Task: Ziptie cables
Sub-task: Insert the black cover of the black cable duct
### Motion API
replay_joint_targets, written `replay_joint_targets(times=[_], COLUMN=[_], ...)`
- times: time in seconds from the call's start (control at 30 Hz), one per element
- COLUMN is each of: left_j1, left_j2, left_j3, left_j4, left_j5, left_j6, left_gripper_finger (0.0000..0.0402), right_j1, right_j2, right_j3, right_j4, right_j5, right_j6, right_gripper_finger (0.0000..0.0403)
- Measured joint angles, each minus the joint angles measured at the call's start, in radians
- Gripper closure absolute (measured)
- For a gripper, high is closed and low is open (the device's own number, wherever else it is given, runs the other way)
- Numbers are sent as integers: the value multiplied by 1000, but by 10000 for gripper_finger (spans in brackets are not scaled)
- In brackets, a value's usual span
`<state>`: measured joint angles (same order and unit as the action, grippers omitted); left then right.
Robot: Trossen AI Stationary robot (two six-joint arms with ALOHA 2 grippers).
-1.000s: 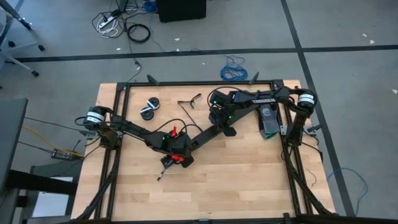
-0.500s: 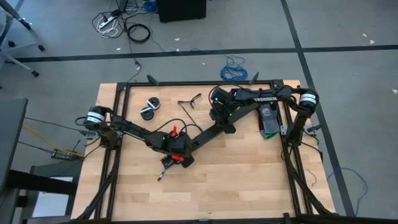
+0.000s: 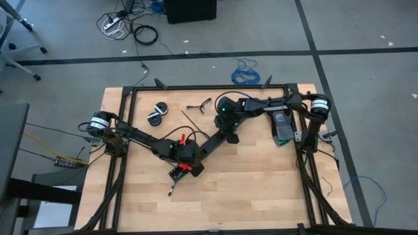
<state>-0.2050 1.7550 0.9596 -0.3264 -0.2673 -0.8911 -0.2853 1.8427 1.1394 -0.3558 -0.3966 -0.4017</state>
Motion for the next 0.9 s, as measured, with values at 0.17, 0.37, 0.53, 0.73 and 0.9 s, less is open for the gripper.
replay_joint_targets(times=[0.17,0.37,0.53,0.73,0.9], left_j1=[0,6,4,4,4], left_j2=[0,0,0,0,0], left_j3=[1,2,2,2,2], left_j4=[-7,-31,-32,-33,-30], left_j5=[0,-30,-30,-23,-16], left_j6=[-10,-8,-7,-6,-5], left_gripper_finger=[162,163,163,163,163], right_j1=[5,-30,-38,-38,-49], right_j2=[-9,-60,-69,-70,-62], right_j3=[-2,-5,-5,-5,-3], right_j4=[43,29,-26,-19,-9], right_j5=[2,-48,-58,-47,-43], right_j6=[25,39,25,7,-10], right_gripper_finger=[403,402,402,402,402])
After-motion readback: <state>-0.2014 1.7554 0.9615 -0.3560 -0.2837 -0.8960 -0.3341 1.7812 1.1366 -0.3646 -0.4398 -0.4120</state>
